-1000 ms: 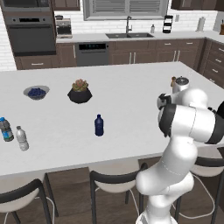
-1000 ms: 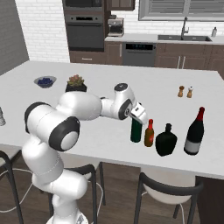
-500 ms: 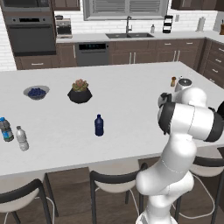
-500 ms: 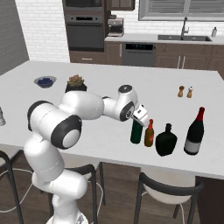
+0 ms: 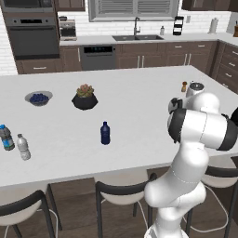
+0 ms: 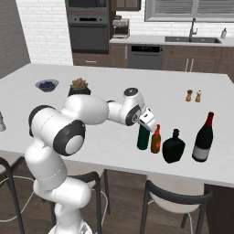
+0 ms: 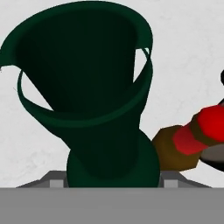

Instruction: Move the plastic bottles in the middle to the plastics group, and the glass bottles in the middle to the glass group.

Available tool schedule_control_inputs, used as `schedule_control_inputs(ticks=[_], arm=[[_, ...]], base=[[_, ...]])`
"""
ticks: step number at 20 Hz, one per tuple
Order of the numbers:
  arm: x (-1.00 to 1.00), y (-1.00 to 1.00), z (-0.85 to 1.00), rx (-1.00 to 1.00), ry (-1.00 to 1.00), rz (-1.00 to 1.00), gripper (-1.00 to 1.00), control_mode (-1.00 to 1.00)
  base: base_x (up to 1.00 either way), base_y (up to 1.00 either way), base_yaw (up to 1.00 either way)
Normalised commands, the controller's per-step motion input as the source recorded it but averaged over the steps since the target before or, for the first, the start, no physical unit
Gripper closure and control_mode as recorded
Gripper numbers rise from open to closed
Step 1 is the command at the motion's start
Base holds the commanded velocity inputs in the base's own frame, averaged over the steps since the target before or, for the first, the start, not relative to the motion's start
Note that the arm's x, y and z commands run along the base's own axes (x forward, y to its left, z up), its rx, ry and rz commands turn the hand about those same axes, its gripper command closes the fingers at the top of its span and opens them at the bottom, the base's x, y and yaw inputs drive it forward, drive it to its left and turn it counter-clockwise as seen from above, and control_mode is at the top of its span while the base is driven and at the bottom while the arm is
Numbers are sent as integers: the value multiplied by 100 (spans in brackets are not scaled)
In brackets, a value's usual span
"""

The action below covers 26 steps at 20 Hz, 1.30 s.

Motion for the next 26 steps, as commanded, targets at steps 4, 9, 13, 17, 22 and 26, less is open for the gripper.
schedule_control_inputs(ticks=[4,9,13,17,22,26], arm=[[0,0,-6,0,-5,0,100,-100],[0,0,-17,0,-9,0,100,-100],[0,0,0,-7,0,0,100,-100],[0,0,0,-7,0,0,100,-100],[0,0,0,-1,0,0,100,-100],[0,0,0,0,0,0,-100,-100]], base=[[0,0,0],[0,0,0],[0,0,0],[0,0,0],[0,0,0],[0,0,0]])
